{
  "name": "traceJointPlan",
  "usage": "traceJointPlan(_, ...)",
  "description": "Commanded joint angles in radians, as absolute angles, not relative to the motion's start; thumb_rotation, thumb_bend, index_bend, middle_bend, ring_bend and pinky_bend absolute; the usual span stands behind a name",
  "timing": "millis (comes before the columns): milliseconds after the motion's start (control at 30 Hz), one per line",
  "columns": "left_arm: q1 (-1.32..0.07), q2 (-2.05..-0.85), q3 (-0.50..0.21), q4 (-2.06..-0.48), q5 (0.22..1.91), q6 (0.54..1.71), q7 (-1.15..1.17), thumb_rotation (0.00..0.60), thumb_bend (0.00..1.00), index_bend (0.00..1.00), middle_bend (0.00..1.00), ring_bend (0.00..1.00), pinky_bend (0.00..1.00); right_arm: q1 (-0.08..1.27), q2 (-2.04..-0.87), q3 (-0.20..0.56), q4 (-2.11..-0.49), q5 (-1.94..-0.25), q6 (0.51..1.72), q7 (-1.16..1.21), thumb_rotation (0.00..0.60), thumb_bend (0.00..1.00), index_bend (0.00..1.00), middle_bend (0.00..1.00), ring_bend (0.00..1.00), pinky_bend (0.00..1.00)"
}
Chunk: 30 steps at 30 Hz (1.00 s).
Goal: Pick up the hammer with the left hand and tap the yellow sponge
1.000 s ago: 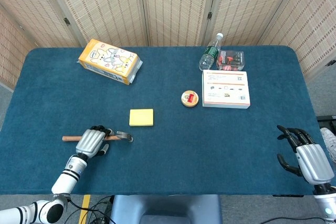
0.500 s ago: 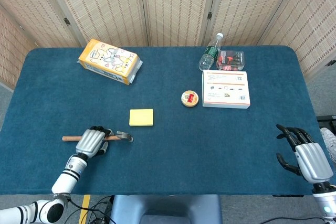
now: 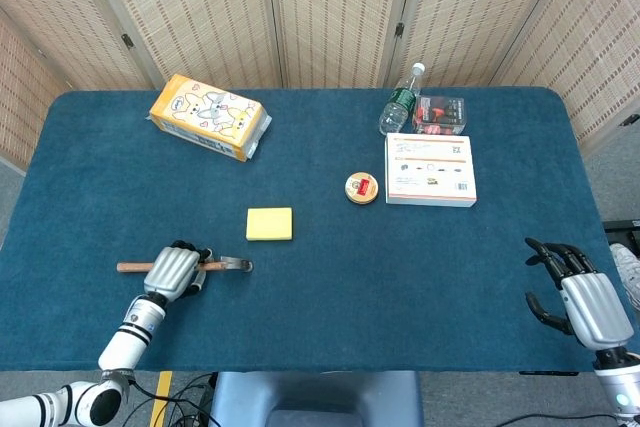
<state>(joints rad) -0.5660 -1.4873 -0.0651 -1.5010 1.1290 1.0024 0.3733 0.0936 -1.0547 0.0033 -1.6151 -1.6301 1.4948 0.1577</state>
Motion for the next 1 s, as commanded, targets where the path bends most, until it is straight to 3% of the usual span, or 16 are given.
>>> traceJointPlan(33,-0.562,-1.486,-0.063,-1.497,1.138,1.007,0.362,0.6,0.63,0.51,0.58,0.38,0.27,0.094,-1.055,0.003,-1.616,-1.631,1.495,0.157,0.6,0.3,0.12,0.36,0.19,0.18)
traceJointPlan(467,-0.547,-1.494,-0.063,-1.454,1.188,1.019,0.277,0.6,0.64,0.6,0.66,0.46,0.28,0.097,-1.054,0.004,-1.627,-1.631,1.491,0.145,0.6,0.3,0.12,0.36,0.19,0.18)
traceJointPlan(1000,-0.538,-1.509,-0.068,-1.391,1.269,1.041,0.161,0.6,0.65,0.69,0.74,0.59,0.59,0.101,-1.048,0.008,-1.644,-1.625,1.484,0.127,0.6,0.3,0.12,0.36,0.19,0.18)
